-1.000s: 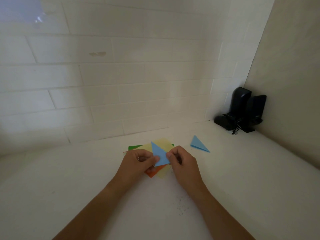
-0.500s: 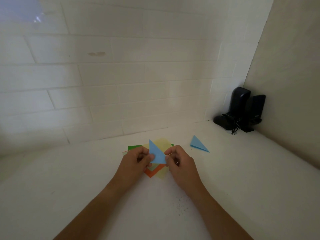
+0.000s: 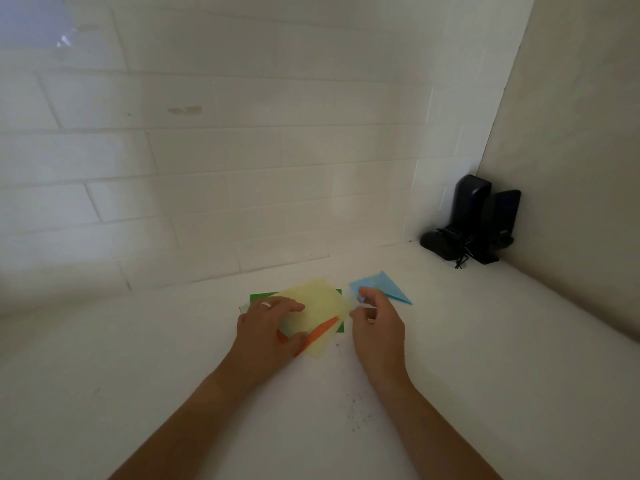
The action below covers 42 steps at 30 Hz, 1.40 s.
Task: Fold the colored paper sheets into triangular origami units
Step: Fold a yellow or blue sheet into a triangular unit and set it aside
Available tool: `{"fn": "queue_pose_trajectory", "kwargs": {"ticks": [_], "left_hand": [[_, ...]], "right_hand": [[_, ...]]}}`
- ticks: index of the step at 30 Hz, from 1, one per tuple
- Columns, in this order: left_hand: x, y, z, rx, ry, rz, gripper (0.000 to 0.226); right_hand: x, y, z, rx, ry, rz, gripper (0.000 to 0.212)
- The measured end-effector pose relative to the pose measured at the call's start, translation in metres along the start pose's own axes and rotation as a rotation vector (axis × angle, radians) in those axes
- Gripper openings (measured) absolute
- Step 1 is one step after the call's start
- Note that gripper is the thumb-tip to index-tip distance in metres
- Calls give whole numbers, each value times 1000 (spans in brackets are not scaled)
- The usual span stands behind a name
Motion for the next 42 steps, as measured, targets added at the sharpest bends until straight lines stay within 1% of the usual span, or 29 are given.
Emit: {"fn": "queue_pose_trajectory", "kwargs": {"ticks": [2, 3, 4, 6, 8, 9, 12, 16, 18, 19, 20, 22, 24, 25, 28, 30, 33, 35, 38, 40, 42], "left_hand": [[1, 0, 5, 53, 34, -11, 87], [1, 0, 5, 57, 32, -16, 85], [2, 1, 5, 53, 33, -24, 77], [3, 2, 3, 18, 37, -30, 54], [1, 2, 1, -17, 27, -13, 39], [0, 2, 0, -29, 20, -2, 35], [1, 2, -2, -43, 11, 5, 40], [1, 3, -9, -107, -7, 30, 39], [-3, 3, -15, -153, -49, 48, 44], [-6, 2, -18, -170, -72, 57, 43], [-9, 1, -22, -190, -102, 72, 39], [-18, -1, -31, -241, -205, 107, 23], [-23, -2, -39, -273, -319, 90, 8], [-22, -2, -41, -275, -373, 57, 6], [-21, -2, -45, -238, -541, -7, 13], [-21, -2, -45, -212, -643, -34, 13], [-15, -1, -42, -207, -692, -67, 12], [-8, -1, -36, -194, -683, -94, 13], [-1, 0, -33, -203, -687, -149, 8], [7, 1, -33, -222, -736, -204, 11], [14, -1, -30, -199, -847, -289, 17]], "right_hand": [[-9, 1, 1, 11, 13, 76, 46], [-11, 1, 1, 23, 20, 100, 52], [-11, 0, 2, 37, 23, 120, 58], [-11, -1, 2, 55, 27, 148, 64], [-13, 0, 1, 47, 43, 166, 65], [-16, 1, 1, 36, 44, 175, 64], [-20, 3, 1, 17, 19, 171, 61], [-7, 3, 3, 30, 8, 48, 40], [2, 0, 7, 79, -17, -30, 40], [7, -2, 11, 114, -33, -72, 42], [12, -5, 15, 153, -43, -112, 43], [19, -9, 22, 204, -28, -178, 41], [22, -10, 25, 212, 18, -213, 31], [23, -10, 26, 216, 33, -222, 26], [26, -11, 27, 239, 39, -238, 15], [27, -13, 28, 279, 73, -201, 11], [25, -15, 29, 309, 93, -142, 7], [23, -14, 25, 283, 100, -118, 12], [19, -9, 19, 227, 153, -55, 25], [18, -8, 17, 209, 197, -32, 31], [17, -9, 19, 229, 228, -10, 33]]}}
Point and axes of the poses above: each hand's wrist, its own y-axis towards the middle knuckle, its own z-axis out of the palm, x = y × z, the point moved 10 cm from there along y, towards the middle knuckle, and after that the axes turned 8 degrees about -x, right-handed, at the moved point
